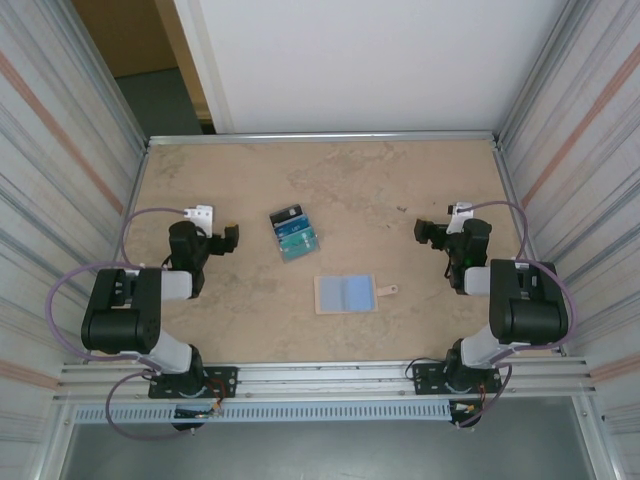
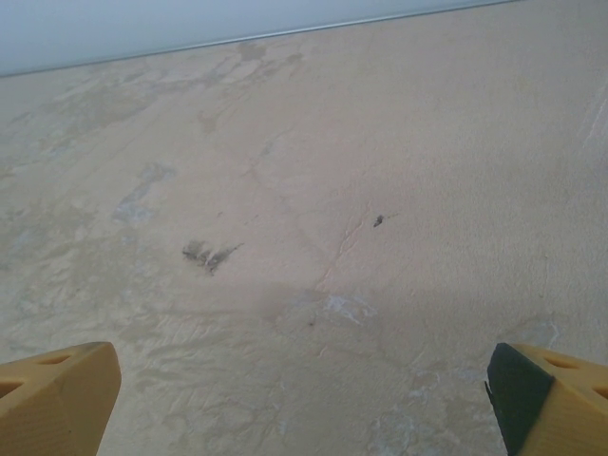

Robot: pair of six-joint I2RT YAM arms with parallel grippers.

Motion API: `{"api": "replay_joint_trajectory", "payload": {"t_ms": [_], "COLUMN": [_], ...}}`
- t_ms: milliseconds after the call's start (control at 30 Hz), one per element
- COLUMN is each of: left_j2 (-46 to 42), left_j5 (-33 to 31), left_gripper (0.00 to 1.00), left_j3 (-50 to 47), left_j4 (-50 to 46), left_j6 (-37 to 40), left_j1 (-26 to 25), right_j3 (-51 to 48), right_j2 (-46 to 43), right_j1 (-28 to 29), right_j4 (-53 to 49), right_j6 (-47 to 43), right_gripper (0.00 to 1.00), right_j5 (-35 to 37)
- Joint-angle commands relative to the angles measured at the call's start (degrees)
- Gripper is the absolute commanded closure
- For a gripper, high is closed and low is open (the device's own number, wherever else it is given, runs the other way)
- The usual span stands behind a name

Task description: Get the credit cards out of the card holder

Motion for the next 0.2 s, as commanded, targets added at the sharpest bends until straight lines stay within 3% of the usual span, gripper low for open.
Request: {"api": "replay_joint_trajectory", "payload": {"t_ms": [0, 167], "left_j2": [-0.19, -0.28], "left_j5": [-0.68, -0.67], "left_gripper": [0.01, 0.01], "left_j3": [0.33, 0.24], "left_j4": [0.38, 0.4], "left_j6": [0.05, 0.04], "left_j1": [-0.36, -0.35], "right_j3": [-0.35, -0.39], "right_j2": [0.07, 0.08], "right_j1": [-0.3, -0.31], "right_j4": [-0.07, -0.07], "right_j6": [-1.72, -1.79], "right_gripper": [0.01, 0.01], "right_j5": [-0.77, -0.7]}}
